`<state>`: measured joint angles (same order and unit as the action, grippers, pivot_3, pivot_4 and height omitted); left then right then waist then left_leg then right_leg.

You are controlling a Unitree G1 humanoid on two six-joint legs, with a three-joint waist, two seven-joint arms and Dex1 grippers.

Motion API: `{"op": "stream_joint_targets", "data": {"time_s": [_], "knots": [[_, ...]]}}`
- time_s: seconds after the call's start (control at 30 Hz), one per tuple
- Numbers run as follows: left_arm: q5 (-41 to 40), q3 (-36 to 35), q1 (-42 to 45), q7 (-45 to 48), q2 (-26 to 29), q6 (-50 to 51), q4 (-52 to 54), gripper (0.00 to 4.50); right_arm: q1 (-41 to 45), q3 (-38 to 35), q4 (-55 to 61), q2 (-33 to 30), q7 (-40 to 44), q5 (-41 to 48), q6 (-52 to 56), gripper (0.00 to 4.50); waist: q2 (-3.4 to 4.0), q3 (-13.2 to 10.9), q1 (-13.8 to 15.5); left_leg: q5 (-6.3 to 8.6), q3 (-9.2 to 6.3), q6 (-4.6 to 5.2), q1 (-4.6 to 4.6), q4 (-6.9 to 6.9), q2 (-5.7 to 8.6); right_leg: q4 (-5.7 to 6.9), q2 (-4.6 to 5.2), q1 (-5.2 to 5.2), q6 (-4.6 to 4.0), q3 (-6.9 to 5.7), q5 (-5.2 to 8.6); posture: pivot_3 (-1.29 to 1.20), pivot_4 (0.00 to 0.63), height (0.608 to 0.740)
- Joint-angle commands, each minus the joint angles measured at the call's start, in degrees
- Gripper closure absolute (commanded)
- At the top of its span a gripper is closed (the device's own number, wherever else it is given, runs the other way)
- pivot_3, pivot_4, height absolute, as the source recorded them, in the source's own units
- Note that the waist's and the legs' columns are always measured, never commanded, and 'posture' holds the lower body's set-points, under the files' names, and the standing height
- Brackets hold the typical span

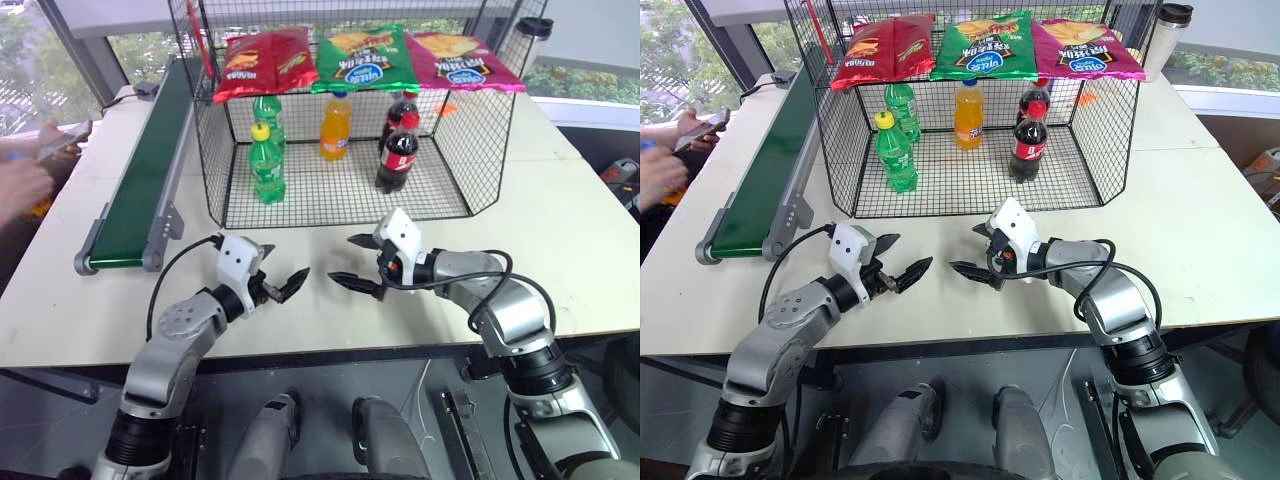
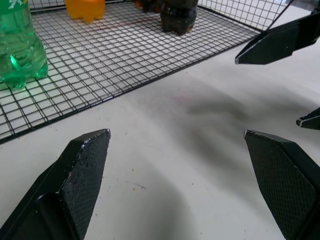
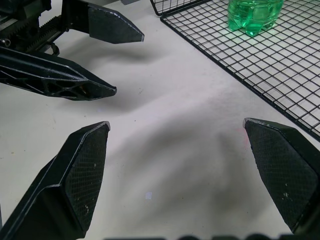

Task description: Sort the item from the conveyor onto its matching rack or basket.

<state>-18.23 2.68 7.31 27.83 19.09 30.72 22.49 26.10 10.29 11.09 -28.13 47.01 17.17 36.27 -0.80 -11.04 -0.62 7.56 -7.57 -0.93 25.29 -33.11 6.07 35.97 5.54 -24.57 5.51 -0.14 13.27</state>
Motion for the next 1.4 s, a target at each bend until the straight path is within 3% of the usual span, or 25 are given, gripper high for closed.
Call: {"op": "stream_joint_targets", "data": {"time_s": [0.03,1.4], "knots": [[-1.1,-0.4,-0.1,0.8,-0.2,-2.1,2.1,0.0,0.8,-1.0,2.8,-0.4,0.1,1.0,-0.2,0.07,0.0,0.0,0.0,0.0,0.0,0.0,0.0,0.0,0.0,0.0,0.0,0.0,0.0,0.0,0.0,0.0,0.15,0.739],[0.3,0.3,1.8,-0.6,-0.5,-2.1,0.2,0.0,1.2,-1.2,3.3,-0.7,1.2,1.8,-0.1,0.07,0.0,0.0,0.0,0.01,0.0,0.01,0.02,0.0,0.0,-0.03,0.0,0.0,0.01,-0.01,0.0,0.0,0.15,0.739]]}}
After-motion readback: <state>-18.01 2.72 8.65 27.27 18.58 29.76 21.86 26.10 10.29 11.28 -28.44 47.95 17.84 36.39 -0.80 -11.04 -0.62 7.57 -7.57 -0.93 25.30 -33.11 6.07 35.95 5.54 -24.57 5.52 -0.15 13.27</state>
